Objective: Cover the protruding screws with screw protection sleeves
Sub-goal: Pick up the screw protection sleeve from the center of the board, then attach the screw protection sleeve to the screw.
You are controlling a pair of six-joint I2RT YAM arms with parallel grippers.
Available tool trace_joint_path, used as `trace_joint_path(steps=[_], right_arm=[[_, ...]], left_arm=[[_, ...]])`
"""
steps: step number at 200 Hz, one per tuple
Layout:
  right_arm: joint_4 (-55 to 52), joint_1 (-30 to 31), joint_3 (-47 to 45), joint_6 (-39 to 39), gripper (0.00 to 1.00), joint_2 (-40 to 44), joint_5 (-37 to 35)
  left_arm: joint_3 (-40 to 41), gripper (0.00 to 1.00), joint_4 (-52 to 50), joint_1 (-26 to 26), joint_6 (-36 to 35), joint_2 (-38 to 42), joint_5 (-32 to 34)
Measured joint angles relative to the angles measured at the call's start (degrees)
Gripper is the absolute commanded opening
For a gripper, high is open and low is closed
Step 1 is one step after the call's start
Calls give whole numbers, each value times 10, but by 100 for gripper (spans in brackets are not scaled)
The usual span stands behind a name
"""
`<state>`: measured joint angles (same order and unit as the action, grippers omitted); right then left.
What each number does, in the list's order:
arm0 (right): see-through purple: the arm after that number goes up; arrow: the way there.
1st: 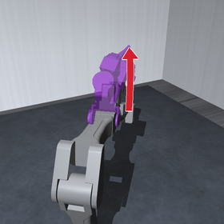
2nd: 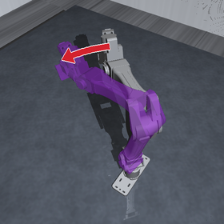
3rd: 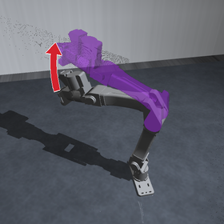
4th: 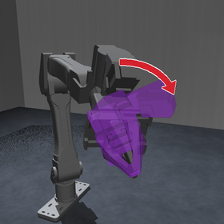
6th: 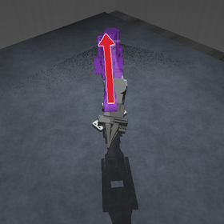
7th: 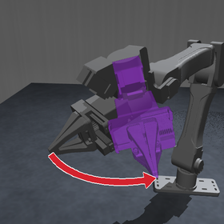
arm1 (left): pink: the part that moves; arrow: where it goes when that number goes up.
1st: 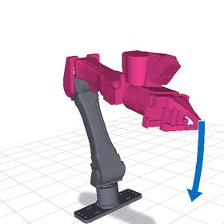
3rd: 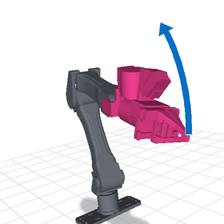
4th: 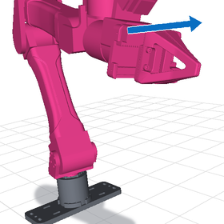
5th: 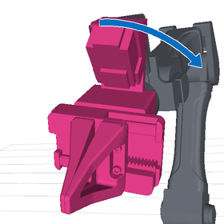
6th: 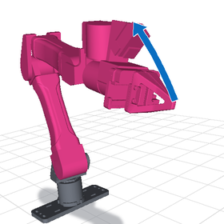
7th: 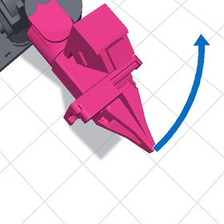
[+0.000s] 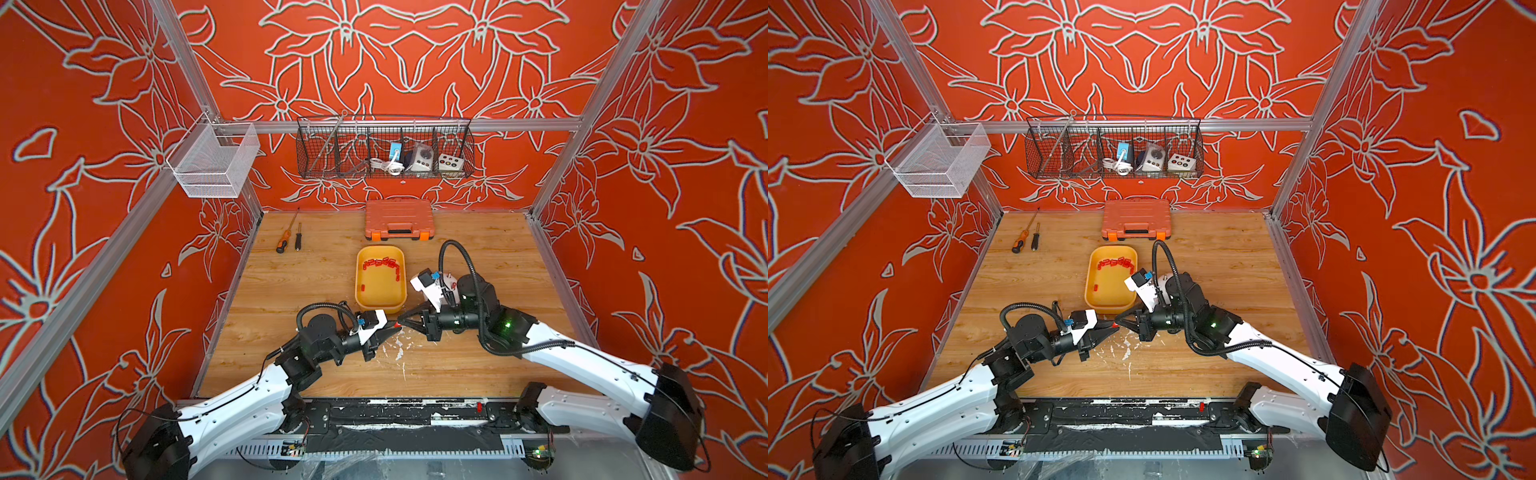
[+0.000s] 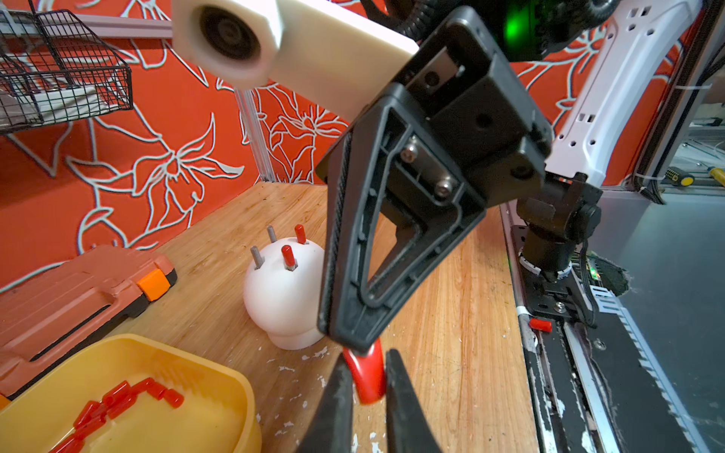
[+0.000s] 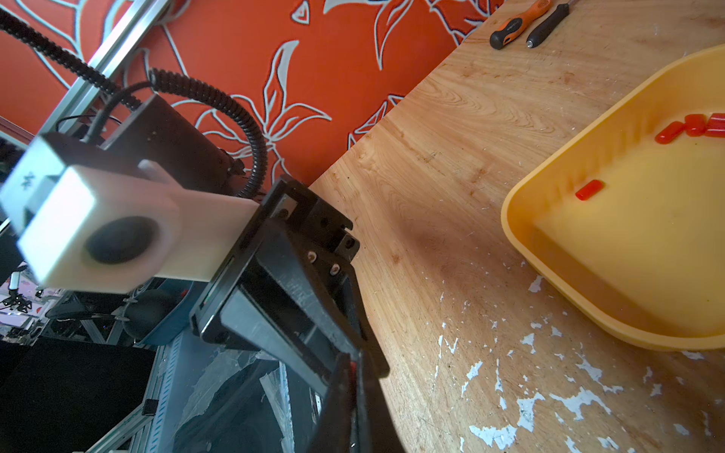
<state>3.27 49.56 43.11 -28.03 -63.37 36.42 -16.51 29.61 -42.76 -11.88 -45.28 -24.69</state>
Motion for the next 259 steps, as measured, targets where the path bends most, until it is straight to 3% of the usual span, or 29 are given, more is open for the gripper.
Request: trace_joint_path(steps=[67,93,108,141,167,210,235,259], right_arm=[[14,0,0,-11,0,0,0],[18,0,0,-14,0,0,-4],[21,0,0,-15,0,2,-10],[22,-24,0,-15,0,15,-19],[16,-79,4,-16,0,25,-17],[-22,-155,57,1,0,18,-12],[-50,-187,98,27,0,-20,-21],[-106,-202,144,68,0,-81,-75]], left_arm=[[-1,6,0,0,-1,3,2],[-1,21,-1,0,-5,4,2],[-1,45,-1,0,-5,5,1],[-1,56,-8,-1,0,11,13],[19,63,-10,-3,2,46,40],[70,65,-18,-4,-1,100,94],[71,66,-19,-4,-1,101,106],[68,67,-19,-4,-1,83,107]])
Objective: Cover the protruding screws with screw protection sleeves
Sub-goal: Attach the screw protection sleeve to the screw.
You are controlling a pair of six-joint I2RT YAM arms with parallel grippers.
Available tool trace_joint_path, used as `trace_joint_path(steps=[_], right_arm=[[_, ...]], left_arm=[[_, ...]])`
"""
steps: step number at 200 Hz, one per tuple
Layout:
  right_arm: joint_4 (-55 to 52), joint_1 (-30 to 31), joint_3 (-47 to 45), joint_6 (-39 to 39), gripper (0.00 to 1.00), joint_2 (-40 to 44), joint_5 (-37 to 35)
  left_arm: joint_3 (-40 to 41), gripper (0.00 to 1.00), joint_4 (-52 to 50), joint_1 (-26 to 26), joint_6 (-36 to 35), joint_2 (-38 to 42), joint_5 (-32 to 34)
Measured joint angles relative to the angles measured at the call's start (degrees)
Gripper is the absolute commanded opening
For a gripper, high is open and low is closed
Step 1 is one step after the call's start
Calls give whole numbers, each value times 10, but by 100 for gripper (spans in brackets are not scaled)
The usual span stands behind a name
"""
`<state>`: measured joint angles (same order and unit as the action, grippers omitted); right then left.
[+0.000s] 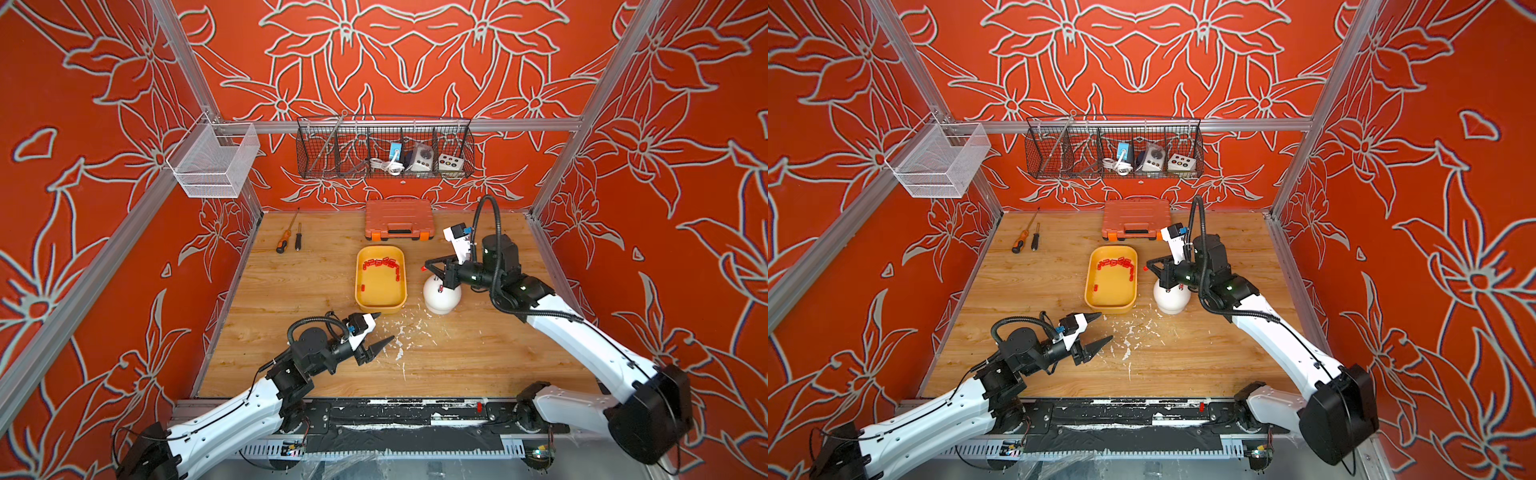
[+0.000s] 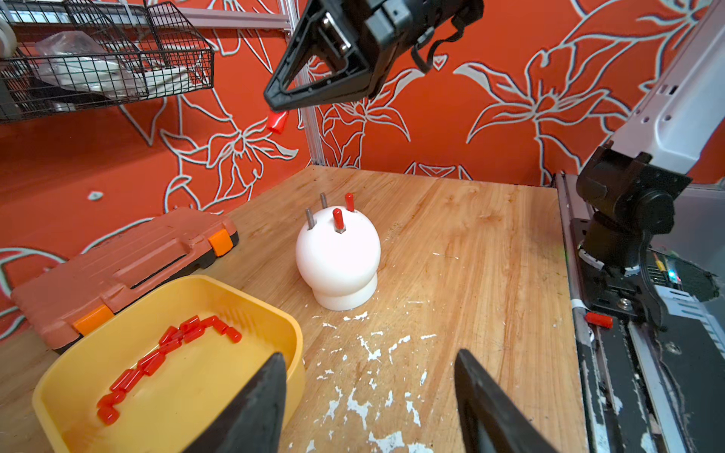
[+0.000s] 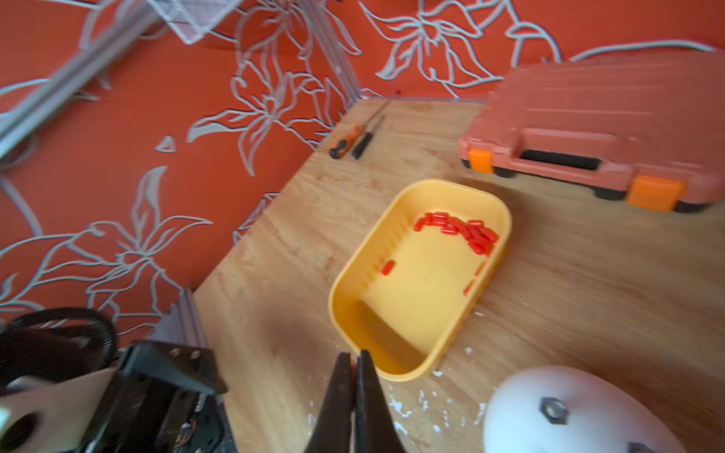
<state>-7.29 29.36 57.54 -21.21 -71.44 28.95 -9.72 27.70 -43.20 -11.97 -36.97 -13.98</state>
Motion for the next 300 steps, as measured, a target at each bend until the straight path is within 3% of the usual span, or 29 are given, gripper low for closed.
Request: trace_joint_path(steps=[29,62,74,84,152,211,300], right_arm=[[-65,-5,40,47,0,-55,-63],[-98,-16,44,66,0,-70,-79],[-103,-23,44,67,0,-71,-79],[-104,-29,44,67,0,-71,-76],[-128,-35,50,74,0,-75,-102],[-151,-35,57,77,0,-99,-139],[-147,-39,58,77,0,-118,-129]], left_arm=[[-8,68,-2,0,0,-24,-2],[-8,68,-2,0,0,-26,-3],[-8,59,-2,0,1,-26,-3],[-8,58,-2,0,-1,-26,-5],[-9,66,-2,0,0,-45,-12],[-23,68,-2,0,0,-57,-16],[-24,69,-3,0,0,-66,-17]])
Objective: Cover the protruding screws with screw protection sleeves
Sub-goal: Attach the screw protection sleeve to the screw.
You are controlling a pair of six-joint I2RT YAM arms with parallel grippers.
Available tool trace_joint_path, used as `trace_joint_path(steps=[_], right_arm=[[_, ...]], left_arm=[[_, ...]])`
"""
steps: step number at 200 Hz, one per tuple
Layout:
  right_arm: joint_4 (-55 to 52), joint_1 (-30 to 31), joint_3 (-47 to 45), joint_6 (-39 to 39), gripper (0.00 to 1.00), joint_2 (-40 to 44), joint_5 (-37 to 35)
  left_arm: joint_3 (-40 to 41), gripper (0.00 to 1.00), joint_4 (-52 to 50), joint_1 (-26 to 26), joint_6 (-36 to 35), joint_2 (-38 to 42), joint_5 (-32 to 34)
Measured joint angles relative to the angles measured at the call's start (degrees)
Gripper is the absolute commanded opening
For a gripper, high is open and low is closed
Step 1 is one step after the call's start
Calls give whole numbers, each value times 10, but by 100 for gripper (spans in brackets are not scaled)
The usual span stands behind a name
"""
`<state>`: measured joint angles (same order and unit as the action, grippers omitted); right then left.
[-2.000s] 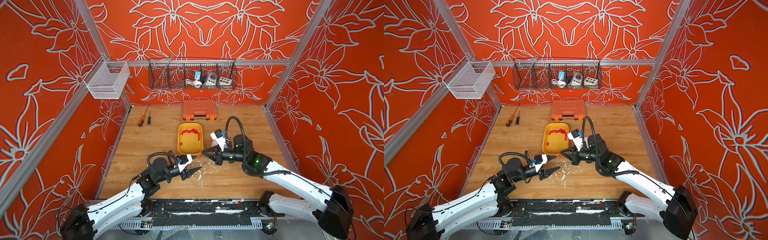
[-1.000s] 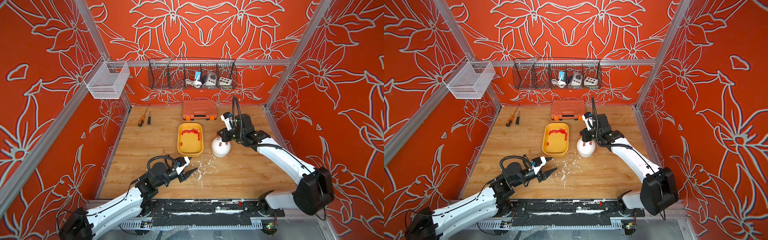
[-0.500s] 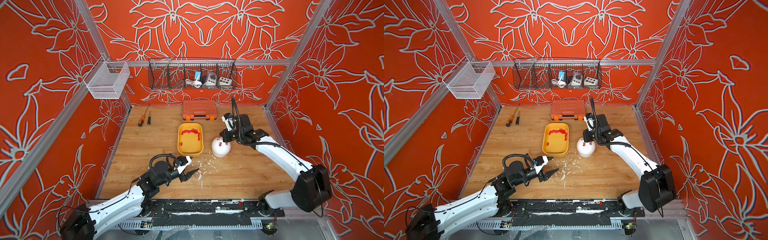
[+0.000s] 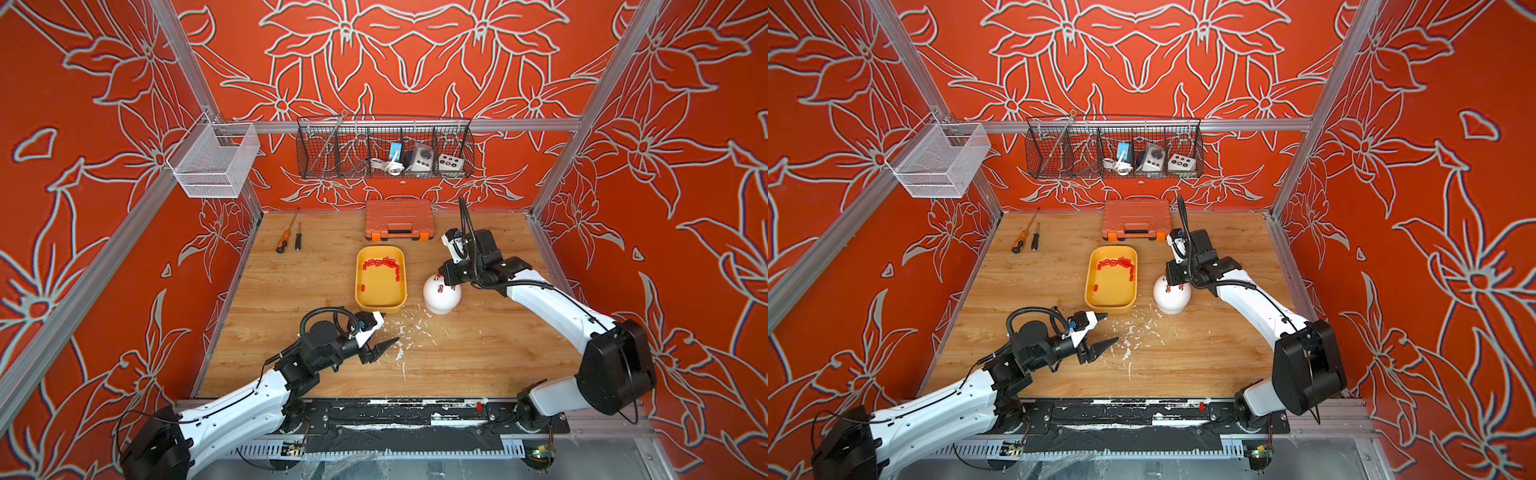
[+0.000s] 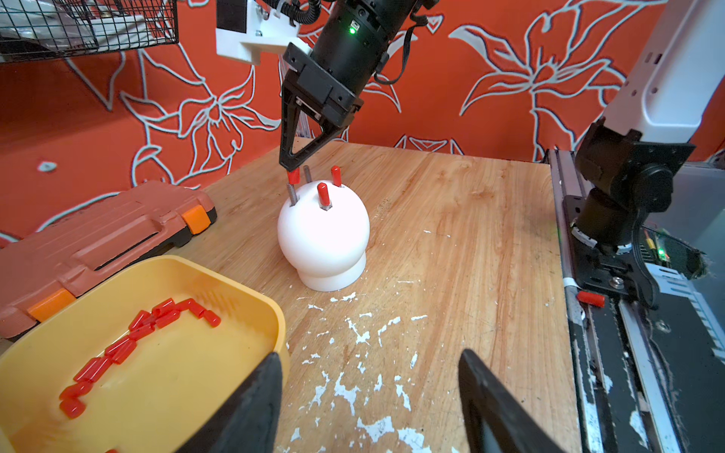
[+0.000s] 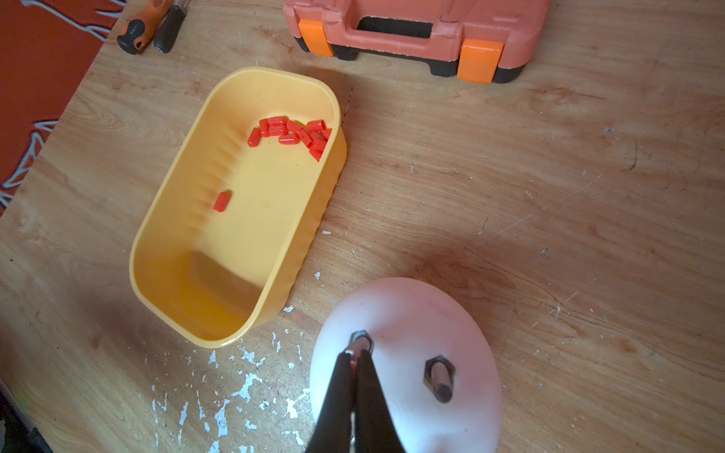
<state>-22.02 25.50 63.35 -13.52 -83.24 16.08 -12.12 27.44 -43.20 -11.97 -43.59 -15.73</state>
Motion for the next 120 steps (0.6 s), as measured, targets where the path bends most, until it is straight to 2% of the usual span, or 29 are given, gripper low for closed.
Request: trace_joint_path(steps=[120], right_arm=[[7,-1,20,2,0,-24,4]], left_arm=[[0,70,0,0,0,-22,0]])
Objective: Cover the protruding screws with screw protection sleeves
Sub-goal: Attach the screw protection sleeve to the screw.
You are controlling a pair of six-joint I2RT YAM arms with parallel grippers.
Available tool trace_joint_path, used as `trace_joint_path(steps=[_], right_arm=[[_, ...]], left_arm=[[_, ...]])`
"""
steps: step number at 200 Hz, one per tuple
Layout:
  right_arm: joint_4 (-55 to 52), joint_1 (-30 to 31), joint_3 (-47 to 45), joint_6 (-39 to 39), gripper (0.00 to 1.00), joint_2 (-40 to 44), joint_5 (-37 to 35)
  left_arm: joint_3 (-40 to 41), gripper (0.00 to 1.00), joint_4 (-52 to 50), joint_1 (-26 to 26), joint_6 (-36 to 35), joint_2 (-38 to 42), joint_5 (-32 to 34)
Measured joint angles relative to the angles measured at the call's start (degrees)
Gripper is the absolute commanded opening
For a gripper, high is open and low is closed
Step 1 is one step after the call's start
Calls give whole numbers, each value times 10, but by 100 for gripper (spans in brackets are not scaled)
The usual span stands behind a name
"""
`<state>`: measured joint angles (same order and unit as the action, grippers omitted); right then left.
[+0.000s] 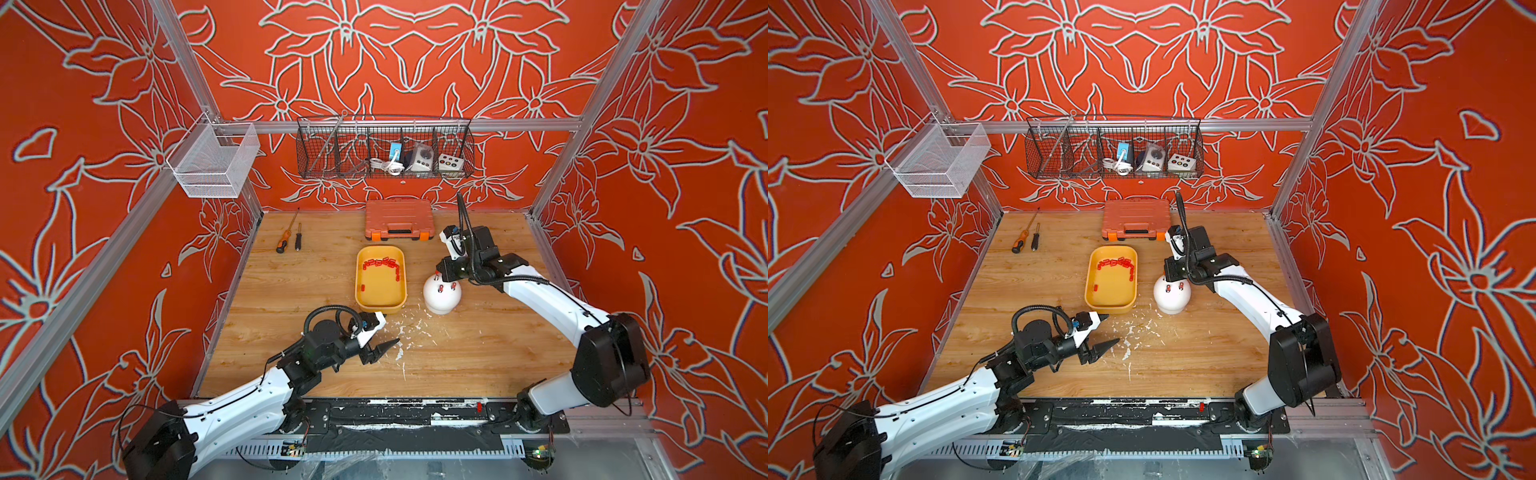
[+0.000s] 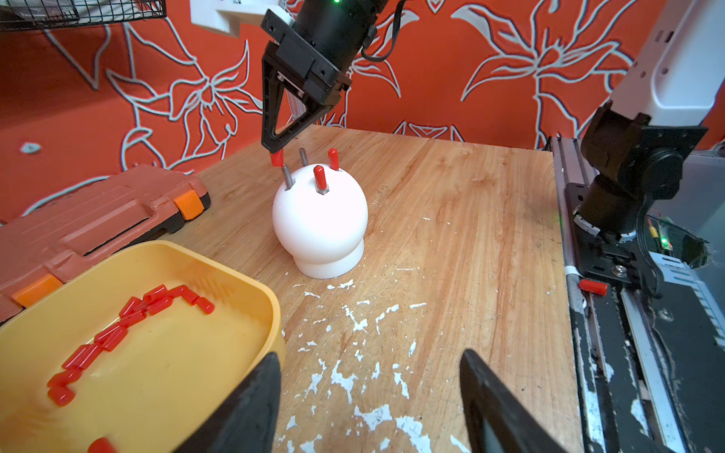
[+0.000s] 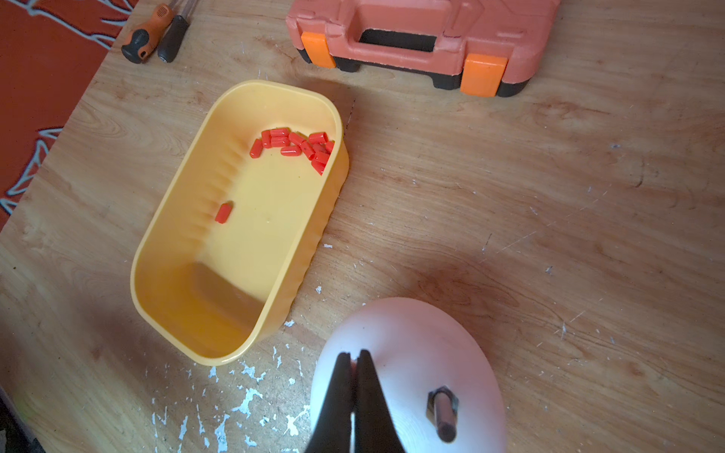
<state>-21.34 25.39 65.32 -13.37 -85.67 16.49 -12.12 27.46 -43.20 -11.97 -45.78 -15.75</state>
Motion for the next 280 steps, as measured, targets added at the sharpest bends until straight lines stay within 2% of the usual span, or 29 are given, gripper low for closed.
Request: trace_joint_path(steps=[280], right_arm=[[-51,0,27,11,0,-12,1]], left_arm=[[-10,70,-1,0,-2,-14,-5]])
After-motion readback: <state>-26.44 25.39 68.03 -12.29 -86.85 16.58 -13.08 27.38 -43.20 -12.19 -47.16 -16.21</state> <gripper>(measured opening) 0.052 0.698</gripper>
